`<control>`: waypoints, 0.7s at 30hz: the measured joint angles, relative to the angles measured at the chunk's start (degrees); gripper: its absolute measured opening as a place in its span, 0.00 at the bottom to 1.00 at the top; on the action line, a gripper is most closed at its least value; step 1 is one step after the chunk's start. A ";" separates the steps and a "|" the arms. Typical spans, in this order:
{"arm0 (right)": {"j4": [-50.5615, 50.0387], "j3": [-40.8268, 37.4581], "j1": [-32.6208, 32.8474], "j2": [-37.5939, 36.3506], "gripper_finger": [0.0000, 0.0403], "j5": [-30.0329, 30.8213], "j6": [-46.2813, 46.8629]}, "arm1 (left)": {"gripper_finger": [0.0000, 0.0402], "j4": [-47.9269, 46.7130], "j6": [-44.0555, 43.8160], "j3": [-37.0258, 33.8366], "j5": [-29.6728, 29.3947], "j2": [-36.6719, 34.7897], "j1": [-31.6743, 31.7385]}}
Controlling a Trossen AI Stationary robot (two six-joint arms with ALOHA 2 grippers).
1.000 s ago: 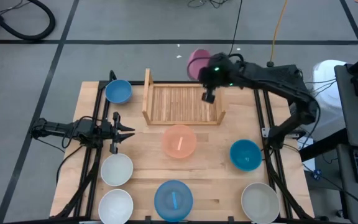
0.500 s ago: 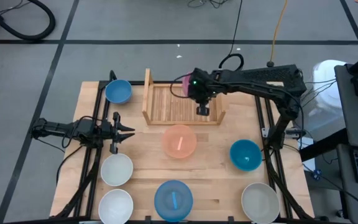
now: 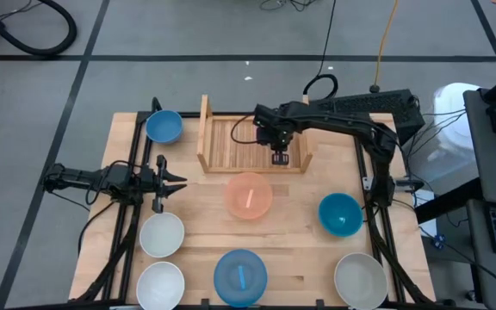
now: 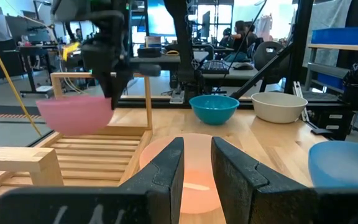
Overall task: Place and stack bowls onto a shelf
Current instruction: Put the pink bowl on the shelf
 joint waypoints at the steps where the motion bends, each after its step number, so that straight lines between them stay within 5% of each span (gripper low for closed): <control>1: -0.04 0.00 -0.05 0.57 0.00 0.00 -0.01 | 0.22 0.00 0.01 0.00 0.00 0.00 0.01; 21: -0.20 -7.52 -3.41 3.29 0.00 0.27 0.32 | 0.22 -0.02 -0.10 0.00 0.00 0.00 0.00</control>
